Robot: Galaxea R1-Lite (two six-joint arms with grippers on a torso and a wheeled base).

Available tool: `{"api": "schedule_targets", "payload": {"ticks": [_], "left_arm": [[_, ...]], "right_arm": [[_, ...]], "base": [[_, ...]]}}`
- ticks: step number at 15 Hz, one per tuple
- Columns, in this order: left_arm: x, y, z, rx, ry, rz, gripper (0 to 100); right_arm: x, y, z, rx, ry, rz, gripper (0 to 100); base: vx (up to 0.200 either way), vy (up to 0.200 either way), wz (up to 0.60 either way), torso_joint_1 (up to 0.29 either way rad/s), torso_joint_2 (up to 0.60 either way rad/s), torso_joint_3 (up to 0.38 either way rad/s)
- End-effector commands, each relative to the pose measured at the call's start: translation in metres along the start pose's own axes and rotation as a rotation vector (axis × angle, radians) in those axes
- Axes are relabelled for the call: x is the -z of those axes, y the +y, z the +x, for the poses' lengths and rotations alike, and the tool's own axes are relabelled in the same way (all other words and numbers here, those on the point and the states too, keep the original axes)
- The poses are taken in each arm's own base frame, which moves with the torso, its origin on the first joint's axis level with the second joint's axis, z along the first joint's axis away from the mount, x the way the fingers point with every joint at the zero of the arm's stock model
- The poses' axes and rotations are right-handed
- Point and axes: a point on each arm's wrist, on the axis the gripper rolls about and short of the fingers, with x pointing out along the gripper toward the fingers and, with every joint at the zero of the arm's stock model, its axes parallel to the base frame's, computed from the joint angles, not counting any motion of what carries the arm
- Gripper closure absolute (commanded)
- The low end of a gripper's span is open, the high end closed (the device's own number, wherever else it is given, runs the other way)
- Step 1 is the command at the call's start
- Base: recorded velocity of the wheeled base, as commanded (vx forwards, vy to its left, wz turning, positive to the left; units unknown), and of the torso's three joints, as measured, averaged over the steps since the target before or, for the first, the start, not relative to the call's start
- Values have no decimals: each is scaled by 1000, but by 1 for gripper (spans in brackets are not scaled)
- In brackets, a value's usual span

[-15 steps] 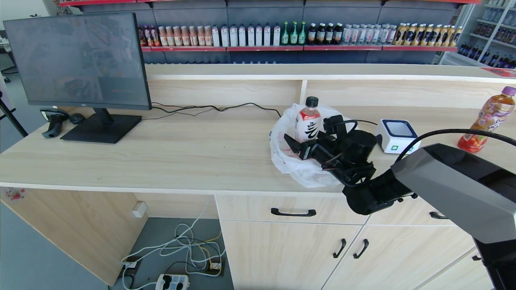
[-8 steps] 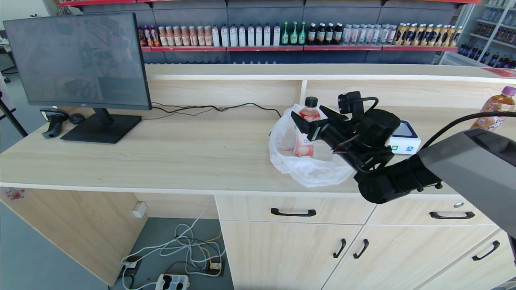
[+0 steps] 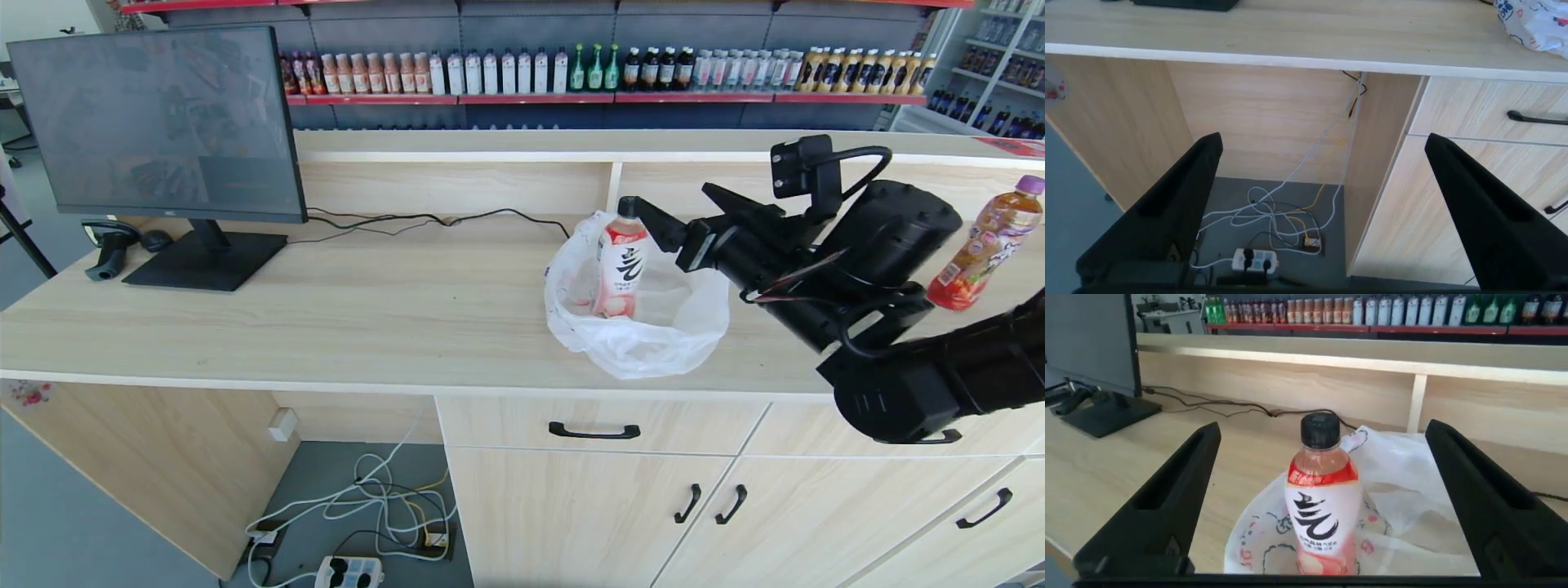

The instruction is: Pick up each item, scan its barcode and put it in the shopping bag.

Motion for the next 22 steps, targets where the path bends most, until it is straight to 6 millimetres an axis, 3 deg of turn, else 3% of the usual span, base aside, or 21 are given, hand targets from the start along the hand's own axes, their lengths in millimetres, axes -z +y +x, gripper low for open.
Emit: {"api": "schedule_targets", "payload": {"ticks": [1,3,6,22], "left_arm": [[0,0,0,-1,-1,-1,0],[0,0,0,0,0,0,0],[0,0,0,0,2,-3,0],[0,0,0,0,-1,-4,0]], "right_arm": [[-43,11,-63,33,-21,31,0],[-47,12,-92,33,6,39,0],[-40,1,-104,90,35,57,0],[-28,-19,-119,236,83,59,0]], "base": [[0,0,0,0,0,0],[0,0,0,0,0,0],[0,-133,0,-2,2,2],[0,-200,0,3,2,4]]}}
